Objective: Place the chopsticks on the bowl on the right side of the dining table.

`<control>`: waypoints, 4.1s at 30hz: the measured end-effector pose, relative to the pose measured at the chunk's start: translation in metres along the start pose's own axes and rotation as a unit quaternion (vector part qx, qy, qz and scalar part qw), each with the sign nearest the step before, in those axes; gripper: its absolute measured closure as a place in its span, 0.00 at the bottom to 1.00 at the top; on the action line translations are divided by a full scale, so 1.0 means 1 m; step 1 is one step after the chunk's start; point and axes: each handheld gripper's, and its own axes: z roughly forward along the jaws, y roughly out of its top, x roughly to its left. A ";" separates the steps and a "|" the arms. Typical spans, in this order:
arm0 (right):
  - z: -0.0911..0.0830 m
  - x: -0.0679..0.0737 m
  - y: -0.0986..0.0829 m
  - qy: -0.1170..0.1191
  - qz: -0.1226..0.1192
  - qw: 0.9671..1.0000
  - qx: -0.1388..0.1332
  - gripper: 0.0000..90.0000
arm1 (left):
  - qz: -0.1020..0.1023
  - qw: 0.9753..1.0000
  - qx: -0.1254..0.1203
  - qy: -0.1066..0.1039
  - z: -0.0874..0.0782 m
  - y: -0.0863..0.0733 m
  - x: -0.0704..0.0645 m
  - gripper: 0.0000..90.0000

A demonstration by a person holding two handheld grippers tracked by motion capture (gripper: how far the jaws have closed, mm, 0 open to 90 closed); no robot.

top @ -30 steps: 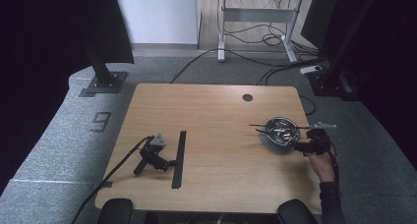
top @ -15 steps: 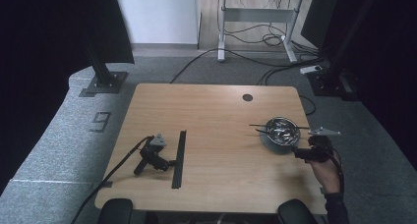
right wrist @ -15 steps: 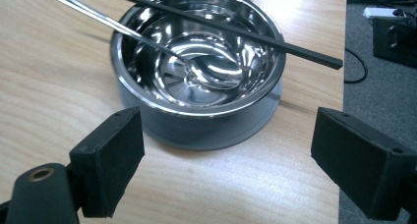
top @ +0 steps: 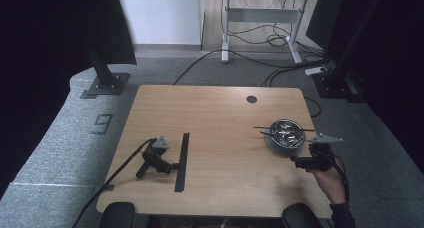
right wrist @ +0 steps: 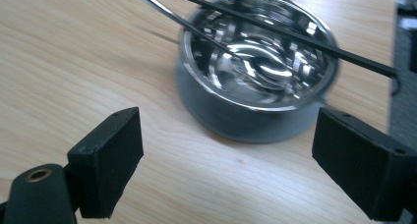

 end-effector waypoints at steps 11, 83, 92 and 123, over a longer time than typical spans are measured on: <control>0.007 0.032 0.017 0.049 -0.040 0.998 -0.008 0.10 | 0.001 1.000 0.000 0.000 0.000 0.000 0.000 0.00; 0.152 0.171 0.081 0.132 -0.176 0.975 0.042 0.04 | 0.000 1.000 0.000 0.000 0.000 0.000 0.000 0.00; 0.166 0.184 0.085 0.143 -0.174 0.974 0.034 0.04 | 0.000 1.000 0.000 0.000 0.000 0.000 0.000 0.00; 0.193 0.249 0.108 0.186 -0.204 0.961 0.027 0.05 | 0.001 1.000 -0.001 0.000 0.000 0.000 0.000 0.00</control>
